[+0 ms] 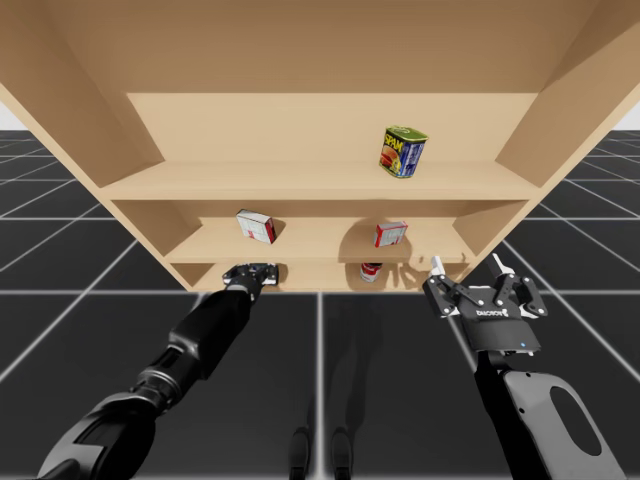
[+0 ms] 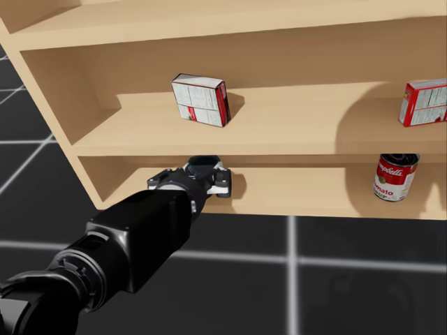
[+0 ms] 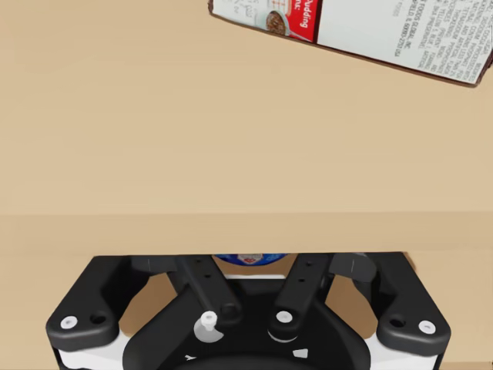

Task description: Retrieve the tuna can from the shelves.

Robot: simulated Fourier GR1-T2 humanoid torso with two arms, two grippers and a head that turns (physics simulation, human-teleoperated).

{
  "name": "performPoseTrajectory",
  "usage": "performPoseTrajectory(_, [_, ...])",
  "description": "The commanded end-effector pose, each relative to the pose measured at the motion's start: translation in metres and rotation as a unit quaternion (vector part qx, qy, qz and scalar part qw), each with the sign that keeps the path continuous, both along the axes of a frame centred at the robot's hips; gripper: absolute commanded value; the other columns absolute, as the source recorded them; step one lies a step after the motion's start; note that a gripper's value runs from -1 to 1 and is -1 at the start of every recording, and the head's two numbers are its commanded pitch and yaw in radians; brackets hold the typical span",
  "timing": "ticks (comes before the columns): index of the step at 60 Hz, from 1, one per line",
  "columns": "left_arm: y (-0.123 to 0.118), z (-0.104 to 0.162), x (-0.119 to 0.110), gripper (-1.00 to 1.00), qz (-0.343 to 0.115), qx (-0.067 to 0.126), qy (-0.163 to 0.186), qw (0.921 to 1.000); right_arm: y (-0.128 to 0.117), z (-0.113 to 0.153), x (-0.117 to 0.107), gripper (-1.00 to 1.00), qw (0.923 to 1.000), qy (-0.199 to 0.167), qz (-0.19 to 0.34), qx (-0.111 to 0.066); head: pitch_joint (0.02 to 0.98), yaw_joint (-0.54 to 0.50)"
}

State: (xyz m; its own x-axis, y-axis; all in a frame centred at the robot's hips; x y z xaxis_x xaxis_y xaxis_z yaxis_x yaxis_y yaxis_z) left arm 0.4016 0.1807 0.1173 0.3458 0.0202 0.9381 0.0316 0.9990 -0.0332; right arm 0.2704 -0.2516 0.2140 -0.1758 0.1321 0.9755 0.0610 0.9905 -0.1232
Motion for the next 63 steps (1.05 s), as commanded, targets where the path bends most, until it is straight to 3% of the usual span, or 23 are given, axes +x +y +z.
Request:
performPoseTrajectory(1, [0.001,0.01,0.003,0.91,-0.039,-0.003,-0.02,0.999,0.0,0.0,0.0,-1.0,1.0,0.0,0.0,0.0,0.719,0.2])
performPoseTrajectory(11, [0.0,0.02,-0.01,0.9,-0.039,0.017,-0.045,0.9981,0.0,0.0,0.0,-1.0,1.0,0.001,0.0,-0.002,0.715,0.2])
performPoseTrajectory(29, [0.011,0.03,-0.047,0.92,-0.043,0.056,-0.044,0.9965,-0.001,0.0,0.0,-1.0,1.0,0.002,-0.002,-0.002,0.707,0.2])
performPoseTrajectory(39, [0.019,0.036,-0.073,0.93,-0.047,0.05,-0.027,0.9973,-0.001,-0.001,0.0,-1.0,1.0,0.001,-0.001,-0.005,0.701,0.2])
performPoseTrajectory(49, [0.025,0.041,-0.094,0.93,-0.062,0.067,-0.017,0.9957,-0.002,-0.001,0.0,-1.0,1.0,0.0,-0.001,-0.006,0.696,0.2])
performPoseTrajectory(54, [0.026,0.045,-0.105,0.92,-0.076,0.063,-0.008,0.9951,-0.002,-0.001,0.0,-1.0,1.0,-0.001,0.001,-0.006,0.692,0.2])
performPoseTrajectory(63, [0.028,0.055,-0.127,0.94,-0.092,0.072,-0.012,0.9931,-0.003,-0.001,0.001,-1.0,1.0,-0.003,0.0,-0.007,0.691,0.2])
